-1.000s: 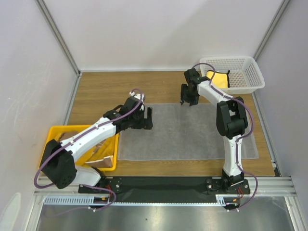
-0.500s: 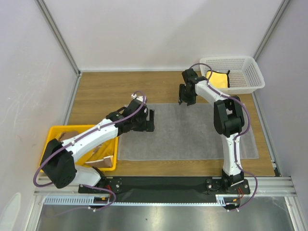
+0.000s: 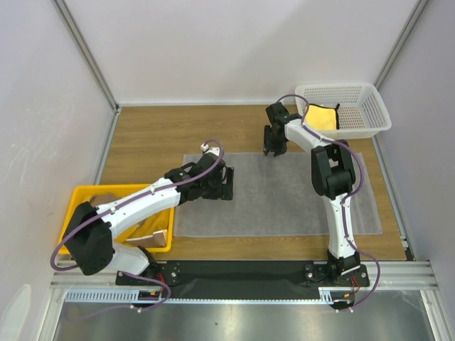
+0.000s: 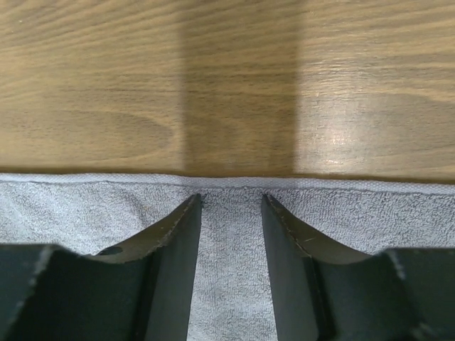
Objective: Fold and stack the towels
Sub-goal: Fold the towel
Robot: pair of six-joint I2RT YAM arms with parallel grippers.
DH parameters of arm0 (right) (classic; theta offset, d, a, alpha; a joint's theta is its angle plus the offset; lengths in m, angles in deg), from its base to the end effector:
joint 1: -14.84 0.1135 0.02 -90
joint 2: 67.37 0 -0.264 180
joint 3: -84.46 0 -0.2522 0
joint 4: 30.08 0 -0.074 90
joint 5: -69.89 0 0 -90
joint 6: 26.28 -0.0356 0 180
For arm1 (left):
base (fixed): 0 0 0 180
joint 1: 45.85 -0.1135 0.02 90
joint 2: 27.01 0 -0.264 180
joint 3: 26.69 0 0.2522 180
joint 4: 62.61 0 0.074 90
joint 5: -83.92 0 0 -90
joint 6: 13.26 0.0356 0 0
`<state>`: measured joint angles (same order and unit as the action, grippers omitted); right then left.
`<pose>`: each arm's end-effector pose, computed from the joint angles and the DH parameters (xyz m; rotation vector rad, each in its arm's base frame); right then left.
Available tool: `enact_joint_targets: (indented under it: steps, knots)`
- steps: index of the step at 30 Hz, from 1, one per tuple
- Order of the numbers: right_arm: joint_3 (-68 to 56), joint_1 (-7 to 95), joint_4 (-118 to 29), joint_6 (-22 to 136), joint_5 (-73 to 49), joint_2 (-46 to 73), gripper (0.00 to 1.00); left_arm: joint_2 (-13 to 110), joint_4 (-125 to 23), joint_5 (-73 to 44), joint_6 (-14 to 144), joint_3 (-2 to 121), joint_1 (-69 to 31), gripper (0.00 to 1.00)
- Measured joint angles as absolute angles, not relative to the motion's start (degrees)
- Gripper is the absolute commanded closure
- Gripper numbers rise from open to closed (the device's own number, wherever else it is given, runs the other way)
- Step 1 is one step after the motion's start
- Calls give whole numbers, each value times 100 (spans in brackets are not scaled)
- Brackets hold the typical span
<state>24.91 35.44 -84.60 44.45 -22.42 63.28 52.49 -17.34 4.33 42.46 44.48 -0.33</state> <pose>0.4564 0.1700 0.1701 -0.0192 2.7090 0.1558 0.2051 -0.1996 0.2488 0.1716 2.5142 -0.3552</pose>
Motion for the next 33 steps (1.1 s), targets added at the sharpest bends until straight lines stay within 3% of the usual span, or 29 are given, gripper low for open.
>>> enact_joint_targets:
  steps: [4, 9, 19, 26, 29, 33]
  knots:
    - [2500, 3553, -8464, 4458, -2261, 6328, 59, 5249, -1693, 501, 4149, 4450, 46, 10]
    - [2500, 3560, -8468, 4478, -2364, 6330, 77, 5398, -1435, 748, 3916, 4656, 304, 12]
    - [2465, 3505, -8322, 4425, -2434, 6328, 100, 6392, -832, 1237, 2810, 5794, 1379, 18]
    - [2076, 3450, -7931, 4390, -2369, 6122, 97, 7341, -429, 1581, 2005, 6730, 2153, 15]
    - [2063, 3448, -7869, 4395, -2369, 6098, 75, 7518, -377, 1668, 1701, 6767, 2387, 14]
    - [2063, 3450, -7830, 4447, -2375, 6096, 63, 7581, -344, 1690, 1476, 6721, 2450, 12]
